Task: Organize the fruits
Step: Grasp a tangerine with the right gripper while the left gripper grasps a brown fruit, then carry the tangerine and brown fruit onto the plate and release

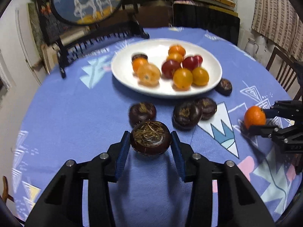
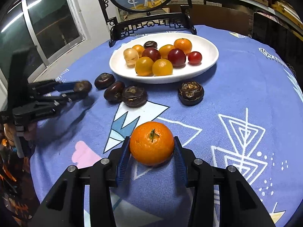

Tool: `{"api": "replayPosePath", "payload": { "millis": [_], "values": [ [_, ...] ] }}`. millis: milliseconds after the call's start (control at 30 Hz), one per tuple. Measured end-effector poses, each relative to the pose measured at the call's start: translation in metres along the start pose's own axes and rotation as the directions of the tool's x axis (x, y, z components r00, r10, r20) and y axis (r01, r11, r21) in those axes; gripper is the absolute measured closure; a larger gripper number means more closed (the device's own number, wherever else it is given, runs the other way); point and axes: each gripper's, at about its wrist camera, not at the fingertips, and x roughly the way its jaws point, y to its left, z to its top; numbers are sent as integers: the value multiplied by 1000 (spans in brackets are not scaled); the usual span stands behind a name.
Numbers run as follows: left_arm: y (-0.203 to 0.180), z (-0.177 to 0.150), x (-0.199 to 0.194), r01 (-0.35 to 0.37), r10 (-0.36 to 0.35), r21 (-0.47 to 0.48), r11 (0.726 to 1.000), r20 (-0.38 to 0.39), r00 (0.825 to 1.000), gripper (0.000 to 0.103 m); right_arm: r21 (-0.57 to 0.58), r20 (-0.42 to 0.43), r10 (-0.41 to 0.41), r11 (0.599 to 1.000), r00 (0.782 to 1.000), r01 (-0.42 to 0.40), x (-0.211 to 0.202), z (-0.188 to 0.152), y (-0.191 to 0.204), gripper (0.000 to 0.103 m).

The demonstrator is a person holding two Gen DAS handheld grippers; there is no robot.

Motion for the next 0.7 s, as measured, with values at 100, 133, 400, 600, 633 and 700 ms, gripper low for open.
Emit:
{"api": "replayPosePath", "payload": {
  "millis": [100,133,400,600,633,700],
  "values": [
    [-2,8,-12,-20,19,12,1000,43,999,61,-24,-26,-7,1000,1000,6,5,-1,5,58],
    [-3,11,-14,-29,28,17,999,53,998,61,-30,-25,-8,1000,1000,8,4,0,6,59],
    [-1,70,-19,-70,70,-1,998,146,987,61,-54,116,-21,998,993,27,-32,51,5,58],
    [5,122,-4,-88,103,-80,993,204,974,61,-26,252,-4,1000,968,11,-44,102,-4,58],
    [5,130,2,-108,126,-94,990,210,969,61,-18,270,2,1000,963,3,-43,112,-7,58],
    [5,139,13,-120,141,-107,987,211,967,61,-8,288,15,1000,958,-13,-39,126,-10,58]
  ]
}}
